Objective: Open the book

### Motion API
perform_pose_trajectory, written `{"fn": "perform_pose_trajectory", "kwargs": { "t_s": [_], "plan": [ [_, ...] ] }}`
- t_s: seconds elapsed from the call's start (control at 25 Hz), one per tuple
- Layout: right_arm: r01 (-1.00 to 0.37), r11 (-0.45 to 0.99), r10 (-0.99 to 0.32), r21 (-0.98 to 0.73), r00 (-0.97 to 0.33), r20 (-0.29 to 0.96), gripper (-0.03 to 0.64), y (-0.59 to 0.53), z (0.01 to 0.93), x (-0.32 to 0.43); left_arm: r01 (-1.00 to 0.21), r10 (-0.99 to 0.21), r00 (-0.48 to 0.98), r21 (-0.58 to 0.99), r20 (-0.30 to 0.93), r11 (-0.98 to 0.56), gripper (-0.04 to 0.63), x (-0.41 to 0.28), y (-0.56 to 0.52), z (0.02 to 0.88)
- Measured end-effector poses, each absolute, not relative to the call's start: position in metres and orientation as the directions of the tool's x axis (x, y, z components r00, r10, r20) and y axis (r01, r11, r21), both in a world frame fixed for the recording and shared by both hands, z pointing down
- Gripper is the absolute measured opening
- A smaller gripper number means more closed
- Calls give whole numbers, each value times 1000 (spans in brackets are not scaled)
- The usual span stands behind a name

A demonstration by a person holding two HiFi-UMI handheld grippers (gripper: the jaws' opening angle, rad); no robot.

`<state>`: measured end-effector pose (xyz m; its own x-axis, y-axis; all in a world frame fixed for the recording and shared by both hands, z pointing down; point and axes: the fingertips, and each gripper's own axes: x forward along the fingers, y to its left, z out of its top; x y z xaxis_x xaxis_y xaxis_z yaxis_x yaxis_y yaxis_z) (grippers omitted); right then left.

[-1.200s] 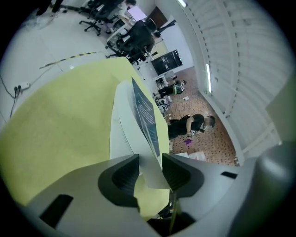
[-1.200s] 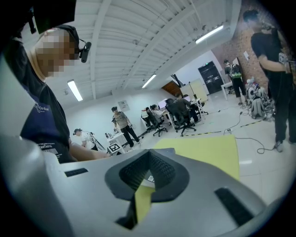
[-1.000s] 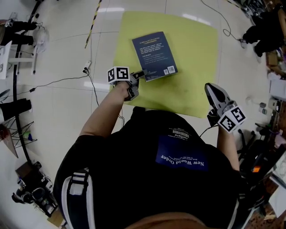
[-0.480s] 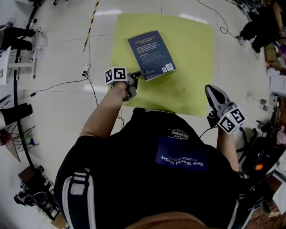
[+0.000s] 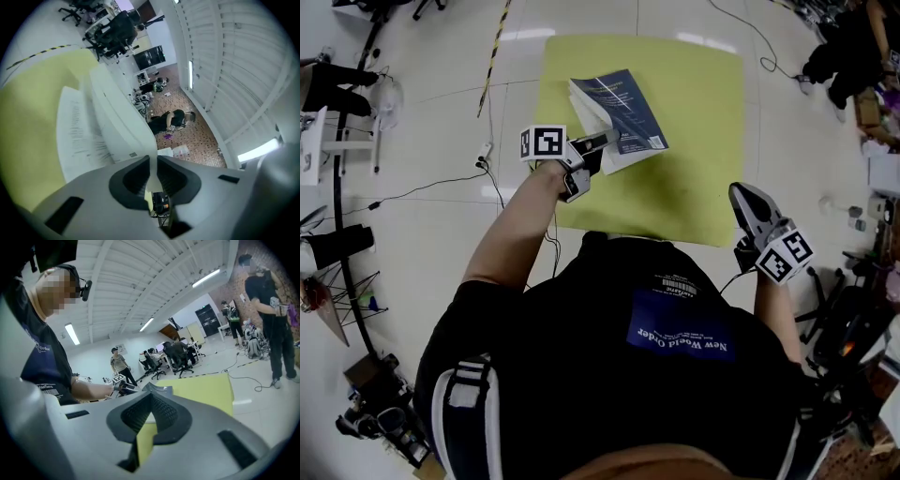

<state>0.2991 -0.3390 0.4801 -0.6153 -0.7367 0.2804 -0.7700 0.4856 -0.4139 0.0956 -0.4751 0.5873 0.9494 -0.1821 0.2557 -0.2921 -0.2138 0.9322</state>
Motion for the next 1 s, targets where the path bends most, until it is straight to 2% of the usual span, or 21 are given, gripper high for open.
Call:
{"fn": "perform_pose_trajectory", "kwargs": {
  "t_s": [0.36,0.56,0.72,0.76,0.8,1.0],
  "plan": [
    [-813,399,-782,-424,-544,306,-14,-312,492,341,-179,-34,983,910,179,-374,55,245,-518,550],
    [-844,304,-816,-441,-470,337,-14,-288,507,382,-242,62,956,887,288,-392,57,346,-543,599],
    [-861,237,-835,-450,-417,359,-14,-271,516,412,-330,132,907,869,401,-370,57,391,-536,651],
    [-863,228,-838,-451,-410,359,-14,-268,516,417,-325,145,904,868,401,-375,25,399,-532,653],
    [-864,225,-841,-451,-406,357,-14,-267,516,422,-307,155,907,866,392,-394,2,406,-528,650],
    [-855,265,-848,-445,-427,316,-14,-281,506,425,-157,200,936,855,288,-495,3,411,-505,608]
  ]
}}
